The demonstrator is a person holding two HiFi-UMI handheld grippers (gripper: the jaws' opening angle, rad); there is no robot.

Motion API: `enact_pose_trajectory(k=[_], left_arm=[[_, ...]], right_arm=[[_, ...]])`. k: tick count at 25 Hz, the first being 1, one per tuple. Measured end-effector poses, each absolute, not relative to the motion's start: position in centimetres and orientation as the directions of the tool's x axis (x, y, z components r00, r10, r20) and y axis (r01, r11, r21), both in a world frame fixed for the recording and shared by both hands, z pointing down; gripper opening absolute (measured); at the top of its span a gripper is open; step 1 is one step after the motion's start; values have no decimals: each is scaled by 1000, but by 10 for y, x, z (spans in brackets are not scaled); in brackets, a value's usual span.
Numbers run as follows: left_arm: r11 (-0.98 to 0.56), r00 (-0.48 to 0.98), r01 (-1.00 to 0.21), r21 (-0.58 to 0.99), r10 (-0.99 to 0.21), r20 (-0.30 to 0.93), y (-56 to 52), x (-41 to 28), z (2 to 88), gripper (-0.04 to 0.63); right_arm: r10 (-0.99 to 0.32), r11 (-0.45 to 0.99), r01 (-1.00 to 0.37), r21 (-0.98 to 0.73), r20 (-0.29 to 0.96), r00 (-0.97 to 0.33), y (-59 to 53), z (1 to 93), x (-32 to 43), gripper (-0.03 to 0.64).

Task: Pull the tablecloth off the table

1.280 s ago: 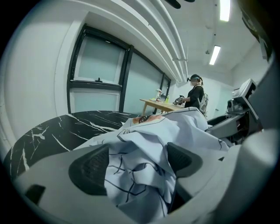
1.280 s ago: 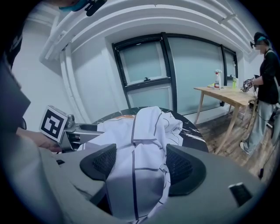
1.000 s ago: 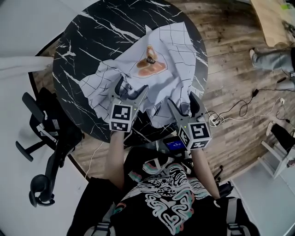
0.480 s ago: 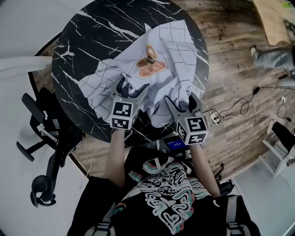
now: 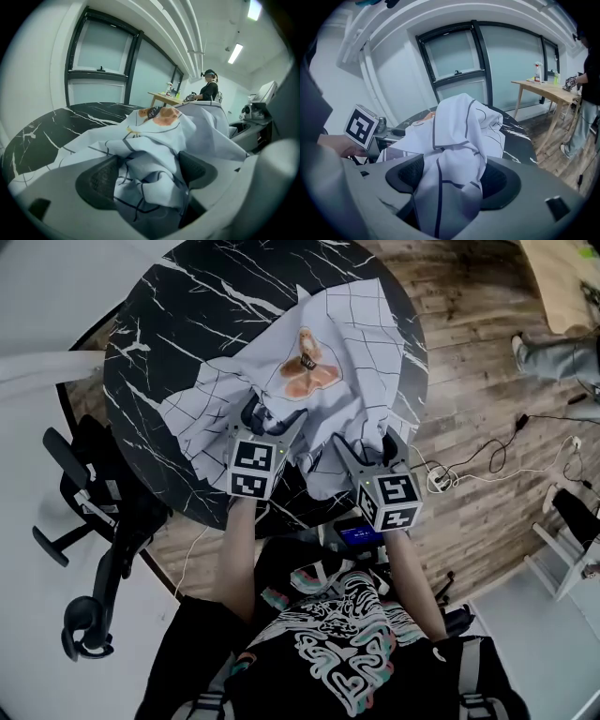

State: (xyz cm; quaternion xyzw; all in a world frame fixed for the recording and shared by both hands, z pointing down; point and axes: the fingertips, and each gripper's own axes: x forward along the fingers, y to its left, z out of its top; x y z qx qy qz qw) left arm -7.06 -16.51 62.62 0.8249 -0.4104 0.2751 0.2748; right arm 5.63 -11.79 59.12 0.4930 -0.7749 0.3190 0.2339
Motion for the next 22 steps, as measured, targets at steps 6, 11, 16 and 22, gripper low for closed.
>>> enact_pose_trajectory(k=[6, 11, 16, 22], left_arm=[[-501, 514, -828, 250, -504, 694, -166, -70, 631, 415], [-499, 504, -833, 240, -504, 701, -164, -68, 633, 401], [-503, 509, -828, 249, -487, 709, -164, -66, 636, 379], [-504, 517, -823, 261, -475, 713, -165, -60, 635, 321]], right_arm=[[-590, 324, -905, -277, 689, -421, -118, 598, 53, 333], [-563, 340, -902, -266, 711, -422, -118, 605, 50, 317], [-522, 353, -895, -272, 737, -430, -118, 612, 45, 273], [-503, 387, -885, -257, 746, -436, -119, 618, 39, 208]])
